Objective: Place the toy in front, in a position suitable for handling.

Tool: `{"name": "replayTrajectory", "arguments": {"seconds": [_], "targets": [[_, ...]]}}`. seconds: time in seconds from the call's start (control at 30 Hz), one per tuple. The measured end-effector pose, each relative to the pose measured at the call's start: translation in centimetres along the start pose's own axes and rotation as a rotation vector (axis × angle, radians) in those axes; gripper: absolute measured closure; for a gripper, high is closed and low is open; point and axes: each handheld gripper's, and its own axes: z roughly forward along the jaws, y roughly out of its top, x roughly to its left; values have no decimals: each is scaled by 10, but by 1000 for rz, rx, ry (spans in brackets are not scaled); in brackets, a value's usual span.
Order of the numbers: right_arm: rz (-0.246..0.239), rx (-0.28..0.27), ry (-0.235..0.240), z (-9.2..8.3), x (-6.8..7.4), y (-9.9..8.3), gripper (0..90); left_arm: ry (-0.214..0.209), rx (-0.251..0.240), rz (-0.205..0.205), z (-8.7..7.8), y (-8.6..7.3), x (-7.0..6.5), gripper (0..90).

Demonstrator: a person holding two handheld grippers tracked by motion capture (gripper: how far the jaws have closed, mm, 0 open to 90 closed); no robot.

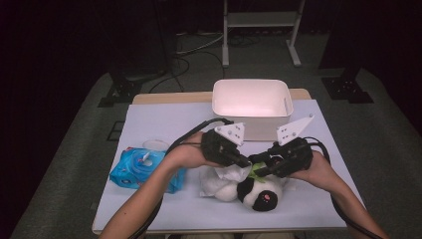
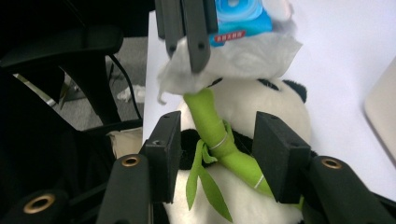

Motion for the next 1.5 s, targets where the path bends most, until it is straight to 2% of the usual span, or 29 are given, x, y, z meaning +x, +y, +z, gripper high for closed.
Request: {"name": "replayTrajectory", "arguments": {"seconds": [0.07,0.17,0.27,0.37,0.43,0.53,0.57,0.6,0.7,0.8,0.93,1.17,1.37,1.5], "targets": [[-15,-11,-12,-3,2,-1,505,-9,1,16,4,9,0,895],[-19,-36,2,-6,6,-1,495,-19,7,34,10,21,0,894],[-37,-47,9,-4,8,-1,509,-29,11,39,15,25,0,894],[-46,-66,25,-2,9,-3,623,-27,15,33,18,24,0,893],[-57,-65,44,0,9,-4,756,-23,17,22,17,21,2,893],[-62,-46,35,2,9,-6,857,-23,-1,9,15,18,2,875],[-63,-46,38,1,9,-7,864,-21,-2,8,14,17,2,856],[-62,-46,43,1,9,-7,869,-12,-10,-1,12,16,2,825],[-55,-16,37,-1,8,-10,878,-4,-27,-21,5,9,3,803],[-44,-11,38,-6,8,-13,878,13,-36,-39,-2,-1,3,803],[-21,-2,17,-20,7,-23,878,34,-49,-74,-11,-18,5,794],[37,19,-29,-49,9,-44,877,52,-42,-125,-17,-44,5,794],[75,38,-70,-74,13,-62,874,61,-26,-140,-21,-55,3,794],[86,85,-103,-85,16,-67,872,71,-29,-148,-22,-59,2,786]]}}
